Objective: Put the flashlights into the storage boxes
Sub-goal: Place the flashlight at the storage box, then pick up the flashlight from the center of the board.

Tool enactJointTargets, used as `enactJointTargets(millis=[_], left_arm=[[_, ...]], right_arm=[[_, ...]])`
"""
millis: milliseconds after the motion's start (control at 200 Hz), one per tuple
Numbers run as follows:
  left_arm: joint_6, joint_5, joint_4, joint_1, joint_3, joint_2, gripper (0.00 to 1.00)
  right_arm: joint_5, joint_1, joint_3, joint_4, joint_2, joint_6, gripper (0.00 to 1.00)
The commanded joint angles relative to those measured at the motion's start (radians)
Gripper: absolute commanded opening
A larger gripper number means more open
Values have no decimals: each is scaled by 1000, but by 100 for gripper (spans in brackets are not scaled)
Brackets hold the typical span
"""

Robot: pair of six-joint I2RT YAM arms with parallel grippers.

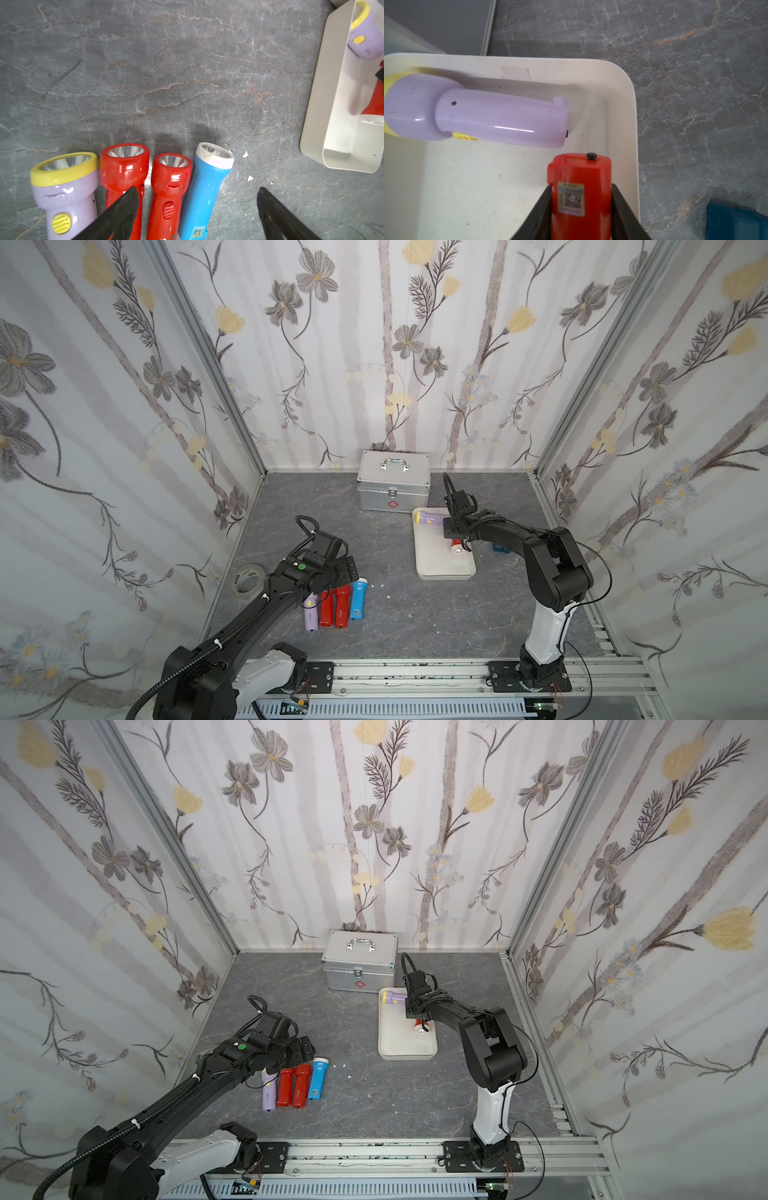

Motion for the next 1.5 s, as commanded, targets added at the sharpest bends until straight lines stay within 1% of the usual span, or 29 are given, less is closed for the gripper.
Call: enactJointTargets(millis=[0,65,165,295,455,530,635,675,730,750,904,1109,1274,1369,1494], left_arm=[[-35,-26,-8,-28,-5,7,89],[-39,-29,-9,-50,3,17,89],[-48,-42,-17,-90,21,28,87],[-71,-61,-26,-147,34,32,87],[-89,-81,-26,-200,27,51,84],[-90,-96,-21,-215,28,81,82],[-91,-117,-13,-235,57,134,76],[-94,-130,-15,-252,73,154,74],[-101,-149,-15,-277,94,166,73],[-104,-155,-14,-285,100,193,73],[-113,-170,-16,-325,126,266,71],[-110,-207,-68,-367,164,338,71],[-110,-251,-111,-379,183,342,77],[-116,-264,-122,-380,170,327,78],[-139,-236,-72,-380,116,303,77]], right_arm=[[27,-1,7,25,4,-12,47],[26,-1,7,26,1,-13,55],[24,-1,7,22,-8,-15,56],[23,0,-1,6,-72,1,57],[8,-1,-86,43,-232,49,58],[6,-2,-138,75,-294,70,58],[7,-2,-205,121,-359,94,57],[13,-2,-231,143,-383,102,56],[24,-4,-257,161,-408,112,56],[28,-5,-264,166,-415,114,56],[38,-17,-299,184,-445,120,56],[25,-35,-305,189,-455,129,55],[-6,-46,-309,203,-456,149,55],[-10,-48,-309,204,-456,152,55],[-14,-48,-313,208,-456,158,56]])
